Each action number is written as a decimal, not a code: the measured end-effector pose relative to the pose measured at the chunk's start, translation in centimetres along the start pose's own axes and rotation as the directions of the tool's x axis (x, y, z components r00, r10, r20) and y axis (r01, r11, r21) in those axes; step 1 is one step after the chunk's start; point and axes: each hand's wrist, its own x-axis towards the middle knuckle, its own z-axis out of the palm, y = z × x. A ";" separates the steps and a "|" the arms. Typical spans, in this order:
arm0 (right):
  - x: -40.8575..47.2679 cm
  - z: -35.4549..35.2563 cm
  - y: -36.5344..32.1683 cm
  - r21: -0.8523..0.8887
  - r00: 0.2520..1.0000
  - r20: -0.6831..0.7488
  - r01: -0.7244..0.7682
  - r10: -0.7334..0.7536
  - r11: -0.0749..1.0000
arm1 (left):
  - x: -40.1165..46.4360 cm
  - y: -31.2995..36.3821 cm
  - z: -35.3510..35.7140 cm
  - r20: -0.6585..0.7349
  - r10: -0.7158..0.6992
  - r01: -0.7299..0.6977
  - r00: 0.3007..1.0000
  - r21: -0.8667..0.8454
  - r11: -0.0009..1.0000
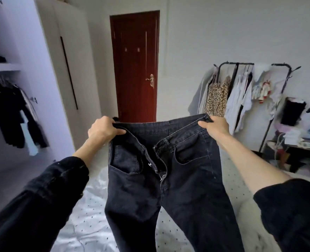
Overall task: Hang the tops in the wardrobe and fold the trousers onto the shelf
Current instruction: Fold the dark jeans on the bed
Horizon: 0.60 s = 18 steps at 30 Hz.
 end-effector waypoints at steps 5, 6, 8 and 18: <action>4.0 7.3 8.3 -0.083 0.988 0.016 -0.153 0.154 0.985 | 5.0 -4.7 8.9 0.082 -0.033 0.035 0.996 -0.018 0.999; 5.3 8.8 10.3 -0.108 0.983 0.007 -0.180 0.181 0.978 | 6.2 -5.4 11.0 0.094 -0.048 0.052 0.994 -0.040 0.998; 7.3 11.2 12.9 -0.131 0.978 -0.006 -0.206 0.207 0.970 | 8.1 -6.7 14.5 0.112 -0.080 0.090 0.990 -0.085 0.992; 12.6 22.9 24.0 -0.466 0.986 0.036 -0.128 0.163 0.875 | 13.5 -11.6 31.4 0.377 -0.095 0.166 0.921 -0.159 0.973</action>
